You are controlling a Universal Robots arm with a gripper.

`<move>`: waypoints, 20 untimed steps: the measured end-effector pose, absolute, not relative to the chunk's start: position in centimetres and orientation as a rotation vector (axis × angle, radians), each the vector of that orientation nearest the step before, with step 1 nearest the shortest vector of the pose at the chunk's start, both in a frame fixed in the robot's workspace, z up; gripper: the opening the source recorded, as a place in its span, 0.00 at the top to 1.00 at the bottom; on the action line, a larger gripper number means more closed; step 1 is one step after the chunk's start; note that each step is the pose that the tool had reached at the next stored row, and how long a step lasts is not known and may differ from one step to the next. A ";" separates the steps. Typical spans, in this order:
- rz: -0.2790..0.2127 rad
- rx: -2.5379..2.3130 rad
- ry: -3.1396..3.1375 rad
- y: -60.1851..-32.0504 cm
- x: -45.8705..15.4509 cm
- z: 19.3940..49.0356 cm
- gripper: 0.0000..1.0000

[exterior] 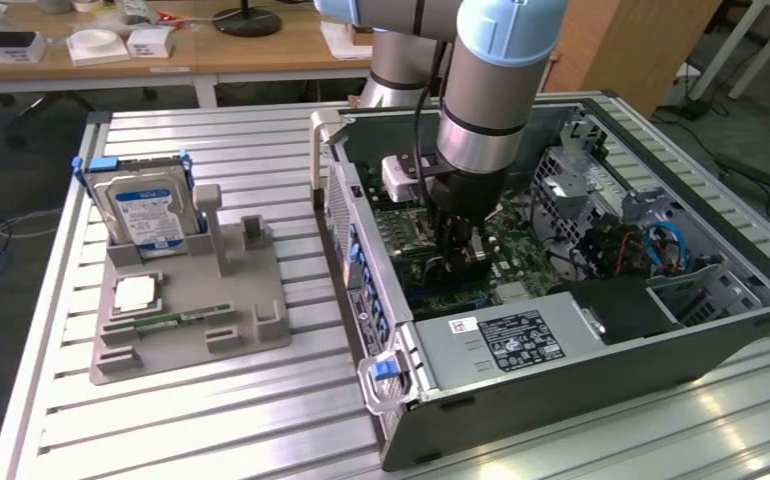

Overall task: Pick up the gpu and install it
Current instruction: 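Insert the gpu into the slot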

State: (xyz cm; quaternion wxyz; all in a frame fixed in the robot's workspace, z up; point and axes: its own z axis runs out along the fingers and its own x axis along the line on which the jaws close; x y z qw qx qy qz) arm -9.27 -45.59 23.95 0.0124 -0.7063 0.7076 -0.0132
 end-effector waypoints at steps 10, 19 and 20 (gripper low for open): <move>-0.041 -2.202 2.206 -45.6 -9.3 24.2 0.74; -0.041 -2.202 2.206 -45.6 -9.3 24.3 0.74; -0.041 -2.202 2.206 -45.6 -9.3 24.3 0.74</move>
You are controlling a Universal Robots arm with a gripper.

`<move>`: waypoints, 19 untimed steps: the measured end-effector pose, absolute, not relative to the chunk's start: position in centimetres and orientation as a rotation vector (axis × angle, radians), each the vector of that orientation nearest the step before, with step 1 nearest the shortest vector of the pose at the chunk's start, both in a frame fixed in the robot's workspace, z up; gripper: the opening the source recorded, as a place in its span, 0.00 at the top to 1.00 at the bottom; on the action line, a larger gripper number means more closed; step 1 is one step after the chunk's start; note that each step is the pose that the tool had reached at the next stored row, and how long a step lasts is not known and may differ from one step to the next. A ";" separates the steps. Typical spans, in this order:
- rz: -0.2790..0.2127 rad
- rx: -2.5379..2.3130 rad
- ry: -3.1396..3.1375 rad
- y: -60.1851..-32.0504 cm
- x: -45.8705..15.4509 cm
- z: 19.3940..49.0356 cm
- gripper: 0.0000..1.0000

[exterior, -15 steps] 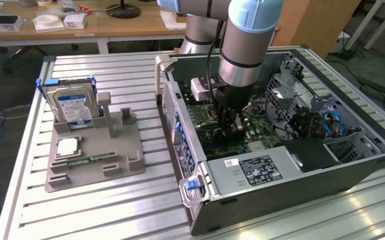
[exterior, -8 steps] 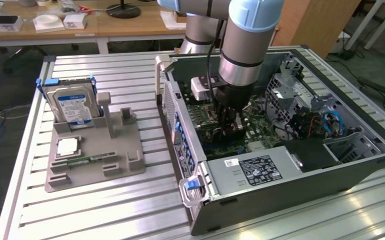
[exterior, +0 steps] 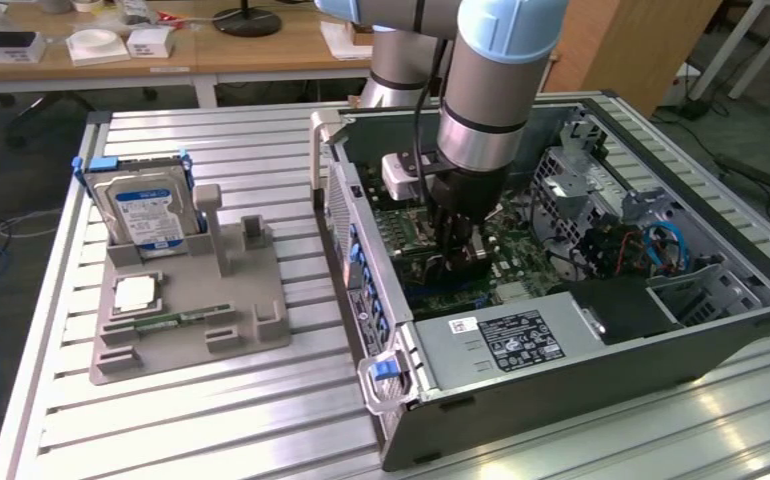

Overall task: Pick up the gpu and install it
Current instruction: 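Insert the gpu into the slot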

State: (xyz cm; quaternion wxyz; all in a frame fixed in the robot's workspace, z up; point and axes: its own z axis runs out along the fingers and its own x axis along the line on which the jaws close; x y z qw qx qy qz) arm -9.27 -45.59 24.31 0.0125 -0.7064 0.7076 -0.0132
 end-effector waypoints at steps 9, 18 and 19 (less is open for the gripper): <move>-0.041 -2.202 2.206 -45.6 -9.3 24.4 0.74; -0.041 -2.201 2.206 -45.6 -9.3 24.4 0.74; -0.041 -2.201 2.206 -45.6 -9.3 24.4 0.74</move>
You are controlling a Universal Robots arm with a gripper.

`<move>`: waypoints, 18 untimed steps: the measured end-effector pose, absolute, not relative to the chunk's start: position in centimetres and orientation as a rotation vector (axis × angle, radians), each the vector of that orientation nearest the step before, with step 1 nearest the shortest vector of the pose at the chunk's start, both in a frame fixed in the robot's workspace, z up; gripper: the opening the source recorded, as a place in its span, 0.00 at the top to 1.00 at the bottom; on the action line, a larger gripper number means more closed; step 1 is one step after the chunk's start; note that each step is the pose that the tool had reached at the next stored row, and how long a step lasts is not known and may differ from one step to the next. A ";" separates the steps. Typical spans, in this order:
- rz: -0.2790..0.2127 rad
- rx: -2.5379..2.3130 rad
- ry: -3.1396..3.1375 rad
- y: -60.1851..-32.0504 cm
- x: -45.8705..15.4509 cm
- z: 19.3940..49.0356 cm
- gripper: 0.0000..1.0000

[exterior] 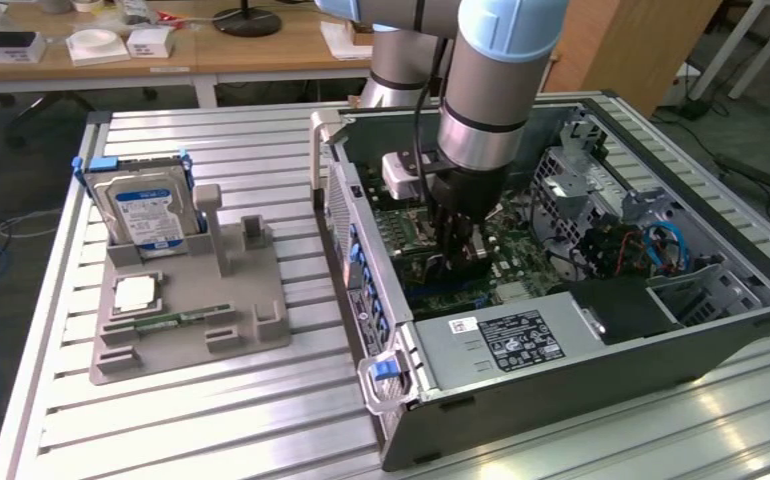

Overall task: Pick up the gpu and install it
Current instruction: 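Insert the gpu into the slot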

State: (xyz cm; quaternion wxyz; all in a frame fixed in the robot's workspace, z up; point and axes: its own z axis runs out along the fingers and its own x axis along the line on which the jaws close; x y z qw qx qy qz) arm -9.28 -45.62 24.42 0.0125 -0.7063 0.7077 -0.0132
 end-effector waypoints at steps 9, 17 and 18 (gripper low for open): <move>-0.042 -2.202 2.206 -45.7 -9.3 24.5 0.74; -0.044 -2.203 2.207 -45.7 -9.3 24.6 0.74; -0.044 -2.203 2.207 -45.7 -9.3 24.6 0.74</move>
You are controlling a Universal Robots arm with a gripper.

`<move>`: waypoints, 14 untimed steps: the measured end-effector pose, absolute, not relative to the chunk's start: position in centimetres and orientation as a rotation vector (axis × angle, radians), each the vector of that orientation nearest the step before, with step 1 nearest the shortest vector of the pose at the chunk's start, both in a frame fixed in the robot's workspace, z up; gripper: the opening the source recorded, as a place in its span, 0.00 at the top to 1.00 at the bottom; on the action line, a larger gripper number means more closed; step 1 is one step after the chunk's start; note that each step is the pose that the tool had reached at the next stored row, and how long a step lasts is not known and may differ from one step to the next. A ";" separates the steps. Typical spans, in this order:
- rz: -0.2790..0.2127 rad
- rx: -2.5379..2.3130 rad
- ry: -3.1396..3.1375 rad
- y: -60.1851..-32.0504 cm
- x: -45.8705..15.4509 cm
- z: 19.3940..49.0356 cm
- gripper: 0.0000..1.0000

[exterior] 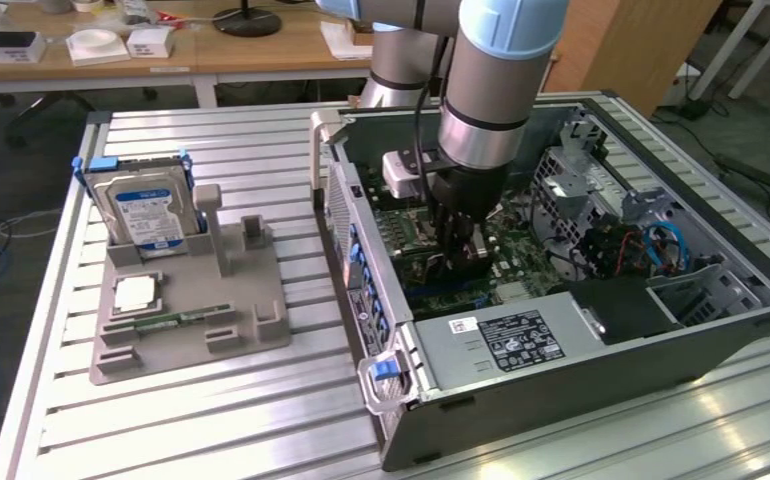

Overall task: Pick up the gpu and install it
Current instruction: 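Insert the gpu into the slot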

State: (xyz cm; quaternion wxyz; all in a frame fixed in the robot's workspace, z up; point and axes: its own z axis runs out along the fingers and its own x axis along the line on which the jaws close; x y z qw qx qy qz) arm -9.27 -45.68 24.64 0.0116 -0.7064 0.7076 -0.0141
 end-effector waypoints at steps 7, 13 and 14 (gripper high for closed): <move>-0.044 -2.202 2.208 -45.7 -9.3 24.6 0.74; -0.044 -2.202 2.208 -45.7 -9.3 24.6 0.74; -0.044 -2.203 2.207 -45.6 -9.3 24.6 0.74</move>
